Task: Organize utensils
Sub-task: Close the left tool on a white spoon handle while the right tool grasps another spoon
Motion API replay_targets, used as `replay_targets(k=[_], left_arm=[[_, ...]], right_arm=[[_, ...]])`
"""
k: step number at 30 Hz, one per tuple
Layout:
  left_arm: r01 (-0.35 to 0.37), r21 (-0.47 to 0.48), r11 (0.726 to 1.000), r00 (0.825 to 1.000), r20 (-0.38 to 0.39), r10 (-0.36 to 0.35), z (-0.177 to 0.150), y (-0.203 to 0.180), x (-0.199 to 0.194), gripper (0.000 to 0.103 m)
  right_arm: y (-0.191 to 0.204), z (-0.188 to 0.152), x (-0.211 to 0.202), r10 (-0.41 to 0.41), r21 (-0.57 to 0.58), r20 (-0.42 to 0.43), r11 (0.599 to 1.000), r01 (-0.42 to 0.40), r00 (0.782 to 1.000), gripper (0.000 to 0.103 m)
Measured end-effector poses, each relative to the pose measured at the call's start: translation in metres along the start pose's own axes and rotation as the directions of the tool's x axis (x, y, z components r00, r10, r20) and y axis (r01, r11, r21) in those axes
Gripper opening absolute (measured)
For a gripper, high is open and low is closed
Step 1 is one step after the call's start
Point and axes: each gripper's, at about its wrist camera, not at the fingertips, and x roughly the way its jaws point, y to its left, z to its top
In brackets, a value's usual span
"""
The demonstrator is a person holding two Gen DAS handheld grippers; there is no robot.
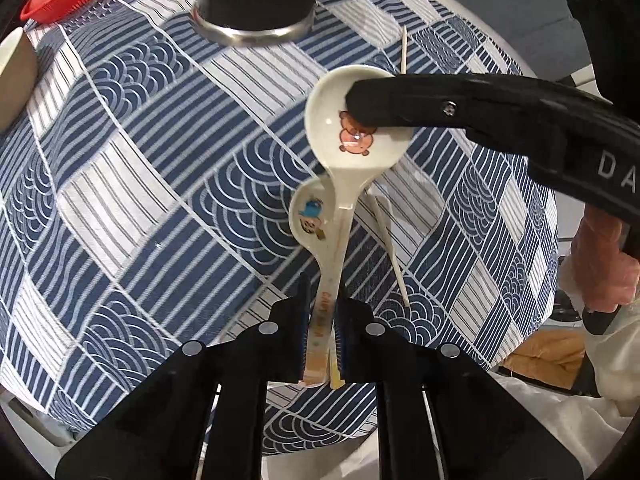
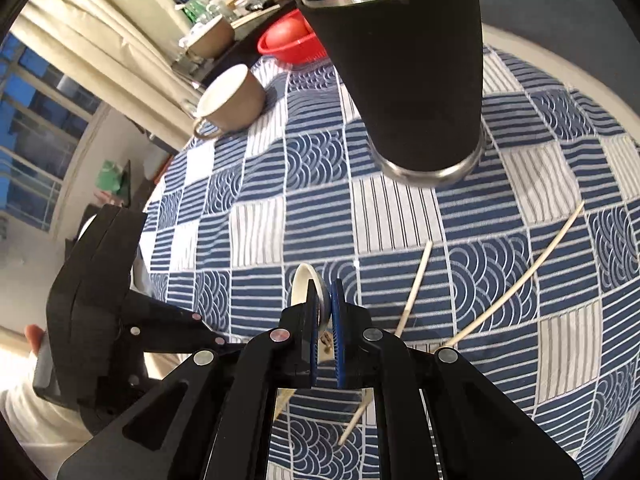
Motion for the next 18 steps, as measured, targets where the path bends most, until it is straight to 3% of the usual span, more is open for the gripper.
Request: replay_targets(k=[10, 18], left_arm=[[-0.032, 0.086, 0.996, 0.995, 0.092, 0.025, 0.021, -0.003, -0.047, 0.012], [-0.066, 0.185, 0.981, 0.985, 0.171, 0.035, 0.053, -0.023, -0.083, 0.013]], right_arm=[[0.016, 0.022, -0.046, -0.027, -0.031, 0.127, 0.999, 0.031, 0.992, 0.006], [0.020, 0.042, -0.094, -0.072, -0.027, 0.253, 0.996, 0.081, 0.965, 0.006]])
